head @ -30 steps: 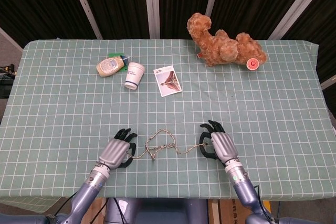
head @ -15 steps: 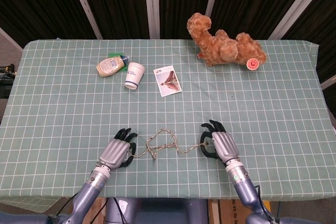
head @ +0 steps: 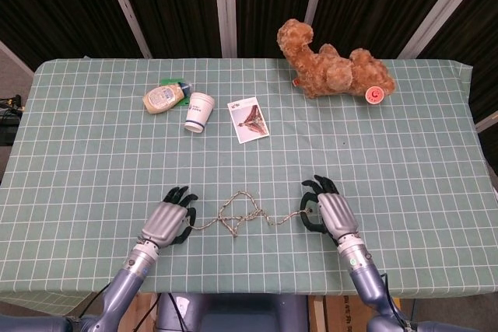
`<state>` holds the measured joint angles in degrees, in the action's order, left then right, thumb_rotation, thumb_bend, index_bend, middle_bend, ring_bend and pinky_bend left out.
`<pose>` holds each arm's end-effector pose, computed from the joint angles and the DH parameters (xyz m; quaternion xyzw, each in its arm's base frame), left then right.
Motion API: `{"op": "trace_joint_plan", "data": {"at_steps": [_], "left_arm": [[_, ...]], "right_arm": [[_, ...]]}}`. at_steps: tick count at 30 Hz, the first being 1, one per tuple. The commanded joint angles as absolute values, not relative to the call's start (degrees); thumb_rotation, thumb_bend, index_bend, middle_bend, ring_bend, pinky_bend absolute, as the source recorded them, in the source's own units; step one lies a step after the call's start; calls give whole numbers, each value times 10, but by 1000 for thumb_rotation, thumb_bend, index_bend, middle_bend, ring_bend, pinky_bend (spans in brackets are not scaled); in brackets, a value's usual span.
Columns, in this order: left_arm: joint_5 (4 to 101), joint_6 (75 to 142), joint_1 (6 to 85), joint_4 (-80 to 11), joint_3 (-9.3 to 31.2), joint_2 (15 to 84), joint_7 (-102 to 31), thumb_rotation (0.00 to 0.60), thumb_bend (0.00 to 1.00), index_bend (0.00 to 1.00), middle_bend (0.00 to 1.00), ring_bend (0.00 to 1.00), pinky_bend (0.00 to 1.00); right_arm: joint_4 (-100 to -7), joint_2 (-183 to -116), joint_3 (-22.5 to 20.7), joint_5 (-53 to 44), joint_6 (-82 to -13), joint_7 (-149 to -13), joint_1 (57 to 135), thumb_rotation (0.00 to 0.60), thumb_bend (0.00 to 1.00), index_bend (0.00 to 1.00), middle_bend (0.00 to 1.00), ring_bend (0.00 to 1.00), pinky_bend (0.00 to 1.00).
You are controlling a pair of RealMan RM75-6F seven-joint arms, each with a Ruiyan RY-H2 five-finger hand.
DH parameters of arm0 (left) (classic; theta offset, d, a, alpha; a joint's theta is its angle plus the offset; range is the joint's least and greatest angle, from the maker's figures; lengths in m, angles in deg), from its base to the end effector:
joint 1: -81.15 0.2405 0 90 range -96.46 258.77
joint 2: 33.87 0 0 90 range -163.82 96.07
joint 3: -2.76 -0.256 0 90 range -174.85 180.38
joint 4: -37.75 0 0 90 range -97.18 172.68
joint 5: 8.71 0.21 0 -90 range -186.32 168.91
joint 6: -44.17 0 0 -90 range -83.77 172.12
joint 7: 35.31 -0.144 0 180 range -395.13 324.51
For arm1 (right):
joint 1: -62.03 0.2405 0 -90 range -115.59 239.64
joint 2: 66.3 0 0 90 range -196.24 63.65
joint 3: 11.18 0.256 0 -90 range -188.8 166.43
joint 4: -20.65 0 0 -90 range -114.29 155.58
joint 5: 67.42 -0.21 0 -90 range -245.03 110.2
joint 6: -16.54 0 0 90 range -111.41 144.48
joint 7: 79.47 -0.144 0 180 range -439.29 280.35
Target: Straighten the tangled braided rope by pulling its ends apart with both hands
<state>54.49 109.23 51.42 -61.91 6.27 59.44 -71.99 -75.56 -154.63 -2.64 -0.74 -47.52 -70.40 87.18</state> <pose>-0.1533 0.2410 -0.0437 -0.7435 -0.4163 -0.3283 0.4075 -0.1903 -0.2647 -0.0075 0.6104 -0.5437 0.4226 0.3914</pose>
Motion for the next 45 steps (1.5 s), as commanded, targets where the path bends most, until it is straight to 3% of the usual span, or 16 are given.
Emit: {"op": "trace_joint_plan", "data": {"at_steps": [1, 10, 19, 30, 45], "left_arm": [[550, 1102, 515, -637, 74, 558, -711, 600, 560, 576, 165, 0, 0], [574, 1128, 542, -682, 100, 417, -615, 600, 562, 578, 167, 0, 0], [601, 1149, 586, -682, 92, 334, -507, 600, 564, 578, 167, 0, 0], [640, 1194, 641, -650, 64, 326, -425, 600, 564, 578, 167, 0, 0], [639, 1165, 651, -568, 44, 371, -426, 600, 561, 578, 161, 0, 0]], "right_arm": [[-757, -1530, -21, -7, -480, -707, 869, 600, 515, 618, 215, 0, 0], [-757, -1455, -8, -6, -501, -751, 843, 600, 516, 618, 216, 0, 0], [-752, -1406, -19, 1, -515, -789, 812, 600, 516, 618, 216, 0, 0], [-726, -1389, -20, -7, -519, -817, 794, 600, 516, 618, 216, 0, 0], [-672, -1412, -19, -39, -495, -804, 794, 600, 516, 618, 216, 0, 0]]}}
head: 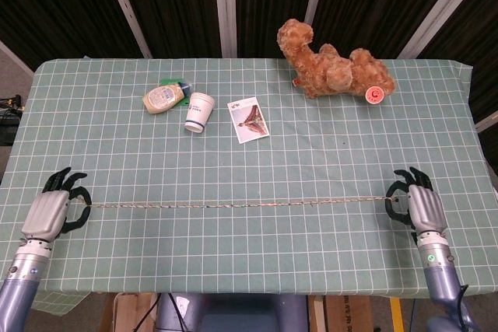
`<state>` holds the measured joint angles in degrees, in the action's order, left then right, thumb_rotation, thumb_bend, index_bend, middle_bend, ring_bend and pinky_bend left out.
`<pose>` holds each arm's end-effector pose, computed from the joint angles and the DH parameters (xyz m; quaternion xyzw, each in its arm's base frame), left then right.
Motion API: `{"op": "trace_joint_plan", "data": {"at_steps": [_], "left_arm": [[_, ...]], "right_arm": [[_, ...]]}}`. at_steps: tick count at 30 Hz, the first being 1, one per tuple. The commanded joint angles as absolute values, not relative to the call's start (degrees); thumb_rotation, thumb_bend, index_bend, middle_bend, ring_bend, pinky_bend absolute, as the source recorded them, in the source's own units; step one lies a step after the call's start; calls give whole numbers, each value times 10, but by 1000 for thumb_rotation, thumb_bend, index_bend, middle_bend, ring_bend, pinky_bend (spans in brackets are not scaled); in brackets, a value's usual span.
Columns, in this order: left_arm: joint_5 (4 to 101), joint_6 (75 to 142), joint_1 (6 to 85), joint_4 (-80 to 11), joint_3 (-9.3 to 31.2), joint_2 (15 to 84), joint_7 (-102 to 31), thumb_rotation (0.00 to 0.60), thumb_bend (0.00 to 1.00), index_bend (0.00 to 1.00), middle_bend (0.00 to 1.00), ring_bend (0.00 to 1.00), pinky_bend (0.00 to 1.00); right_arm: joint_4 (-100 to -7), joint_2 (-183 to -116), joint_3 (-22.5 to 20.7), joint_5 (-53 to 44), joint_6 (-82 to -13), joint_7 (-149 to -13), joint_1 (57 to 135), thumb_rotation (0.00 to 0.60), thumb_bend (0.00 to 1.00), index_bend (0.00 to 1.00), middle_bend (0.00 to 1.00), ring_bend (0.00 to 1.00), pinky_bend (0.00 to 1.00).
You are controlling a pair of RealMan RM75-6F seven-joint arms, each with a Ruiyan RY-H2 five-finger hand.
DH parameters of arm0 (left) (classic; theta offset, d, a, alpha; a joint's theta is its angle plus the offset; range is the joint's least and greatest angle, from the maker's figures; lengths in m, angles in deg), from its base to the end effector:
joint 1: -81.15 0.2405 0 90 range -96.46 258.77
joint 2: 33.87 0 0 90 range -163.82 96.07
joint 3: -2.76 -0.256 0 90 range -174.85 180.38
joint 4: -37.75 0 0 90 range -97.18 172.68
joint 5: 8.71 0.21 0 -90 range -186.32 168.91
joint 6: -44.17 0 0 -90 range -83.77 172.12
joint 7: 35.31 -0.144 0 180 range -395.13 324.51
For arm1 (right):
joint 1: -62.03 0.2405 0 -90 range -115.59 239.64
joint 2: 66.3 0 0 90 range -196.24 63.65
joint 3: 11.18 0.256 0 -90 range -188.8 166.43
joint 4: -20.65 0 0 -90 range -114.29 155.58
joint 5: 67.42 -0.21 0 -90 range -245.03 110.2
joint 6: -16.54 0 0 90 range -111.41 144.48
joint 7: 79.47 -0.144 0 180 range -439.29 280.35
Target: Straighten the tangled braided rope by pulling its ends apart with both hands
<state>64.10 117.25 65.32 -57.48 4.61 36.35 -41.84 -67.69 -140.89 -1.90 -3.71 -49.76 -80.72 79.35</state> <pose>-0.2910 0.2278 0.0977 -0.6138 -0.4632 -0.3466 0.5371 -0.3107 -0.2641 0.0913 0.5280 -0.5363 0.3732 0.5426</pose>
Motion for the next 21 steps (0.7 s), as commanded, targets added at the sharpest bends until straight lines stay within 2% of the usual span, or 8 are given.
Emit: {"op": "trace_joint_plan", "data": {"at_steps": [1, 8, 13, 16, 18, 20, 21], "left_arm": [[638, 1161, 649, -564, 43, 375, -431, 600, 561, 577, 161, 0, 0], [630, 1143, 639, -553, 43, 402, -472, 600, 539, 543, 130, 0, 0], [620, 1137, 637, -558, 40, 409, -508, 600, 452, 444, 84, 0, 0], [616, 1138, 637, -561, 40, 408, -522, 600, 402, 405, 55, 0, 0], [612, 1137, 638, -565, 41, 404, -526, 600, 349, 369, 22, 0, 0], [609, 1138, 639, -573, 41, 398, -528, 600, 295, 330, 3, 0, 0], [609, 1139, 640, -576, 41, 395, -528, 600, 264, 305, 0, 0, 0]], "right_arm": [[-669, -1413, -20, -40, -493, -802, 795, 600, 516, 618, 216, 0, 0], [-650, -1424, -25, -41, -480, -786, 800, 600, 516, 614, 215, 0, 0], [-639, -1428, -34, -35, -469, -765, 805, 600, 517, 511, 202, 0, 0], [-637, -1428, -38, -34, -465, -757, 806, 600, 516, 312, 102, 0, 0], [-637, -1426, -40, -38, -460, -747, 807, 600, 517, 97, 22, 0, 0], [-640, -1420, -43, -44, -455, -728, 810, 600, 517, 7, 0, 0, 0], [-642, -1419, -43, -46, -455, -722, 810, 600, 518, 0, 0, 0, 0]]}}
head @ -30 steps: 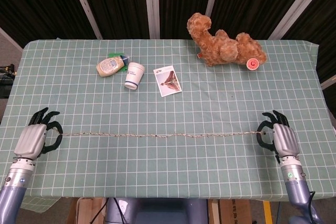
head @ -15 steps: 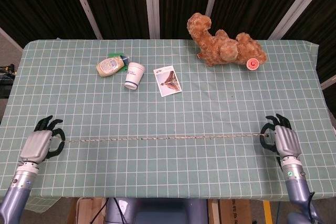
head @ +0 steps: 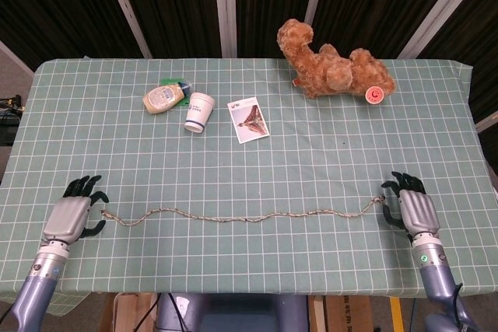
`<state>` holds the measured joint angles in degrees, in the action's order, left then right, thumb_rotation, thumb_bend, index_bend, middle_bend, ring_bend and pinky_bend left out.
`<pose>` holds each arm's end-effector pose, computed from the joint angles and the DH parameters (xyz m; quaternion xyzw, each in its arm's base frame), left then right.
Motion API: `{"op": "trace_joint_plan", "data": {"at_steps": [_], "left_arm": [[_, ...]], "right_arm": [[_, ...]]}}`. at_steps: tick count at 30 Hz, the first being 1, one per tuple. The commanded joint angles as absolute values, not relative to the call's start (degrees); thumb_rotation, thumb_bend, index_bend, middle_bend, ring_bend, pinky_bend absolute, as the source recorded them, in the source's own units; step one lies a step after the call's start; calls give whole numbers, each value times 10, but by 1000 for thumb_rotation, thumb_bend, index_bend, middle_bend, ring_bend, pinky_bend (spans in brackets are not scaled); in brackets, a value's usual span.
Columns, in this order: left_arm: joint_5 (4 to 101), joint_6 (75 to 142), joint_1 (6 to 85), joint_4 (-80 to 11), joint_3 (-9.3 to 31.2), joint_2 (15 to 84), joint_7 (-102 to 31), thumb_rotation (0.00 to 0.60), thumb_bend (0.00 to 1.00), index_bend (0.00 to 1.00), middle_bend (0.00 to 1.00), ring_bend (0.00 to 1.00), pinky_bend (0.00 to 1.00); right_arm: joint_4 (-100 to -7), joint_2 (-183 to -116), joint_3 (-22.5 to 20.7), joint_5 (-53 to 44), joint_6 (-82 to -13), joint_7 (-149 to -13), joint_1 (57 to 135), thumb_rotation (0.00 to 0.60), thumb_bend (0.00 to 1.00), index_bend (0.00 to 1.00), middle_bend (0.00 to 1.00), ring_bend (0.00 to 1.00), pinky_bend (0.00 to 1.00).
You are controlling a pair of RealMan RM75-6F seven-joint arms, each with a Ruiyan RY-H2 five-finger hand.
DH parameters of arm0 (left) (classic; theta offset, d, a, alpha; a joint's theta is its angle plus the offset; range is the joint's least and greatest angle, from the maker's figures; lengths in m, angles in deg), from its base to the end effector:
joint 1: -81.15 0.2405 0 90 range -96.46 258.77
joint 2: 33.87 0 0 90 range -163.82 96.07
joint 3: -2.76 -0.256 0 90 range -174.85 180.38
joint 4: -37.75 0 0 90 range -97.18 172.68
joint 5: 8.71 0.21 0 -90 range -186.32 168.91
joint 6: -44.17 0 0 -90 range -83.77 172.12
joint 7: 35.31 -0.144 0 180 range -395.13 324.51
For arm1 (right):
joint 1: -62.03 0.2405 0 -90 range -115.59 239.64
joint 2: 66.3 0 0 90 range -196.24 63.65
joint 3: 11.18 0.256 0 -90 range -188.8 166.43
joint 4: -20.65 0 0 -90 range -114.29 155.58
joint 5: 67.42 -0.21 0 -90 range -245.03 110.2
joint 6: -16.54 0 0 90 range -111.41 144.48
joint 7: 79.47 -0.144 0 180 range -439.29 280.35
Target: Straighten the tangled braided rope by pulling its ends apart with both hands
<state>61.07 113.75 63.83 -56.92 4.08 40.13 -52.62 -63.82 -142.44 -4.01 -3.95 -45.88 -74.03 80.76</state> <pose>-0.2871 0.2285 0.0679 -0.6576 -0.4438 -0.2870 0.5368 -0.3224 -0.2645 0.0757 0.5842 -0.5115 0.3057 0.5510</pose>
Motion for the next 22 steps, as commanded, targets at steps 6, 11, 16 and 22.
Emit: {"op": "trace_joint_plan", "data": {"at_steps": [6, 11, 16, 22], "left_arm": [[633, 1167, 655, -598, 41, 367, -502, 600, 181, 156, 0, 0, 0], [678, 1213, 676, -607, 44, 347, -441, 600, 180, 140, 0, 0, 0], [744, 1275, 702, -574, 33, 333, -402, 600, 180, 118, 0, 0, 0], [771, 1323, 734, -560, 23, 318, -349, 600, 173, 101, 0, 0, 0]], "right_arm": [[-662, -1411, -33, -60, -484, -695, 804, 600, 470, 0, 0, 0, 0], [-690, -1396, -22, -50, -528, -702, 788, 600, 464, 0, 0, 0, 0], [-691, -1389, -30, 40, -619, -721, 762, 600, 463, 0, 0, 0, 0], [-697, -1368, -61, 111, -689, -748, 720, 600, 463, 0, 0, 0, 0]]}}
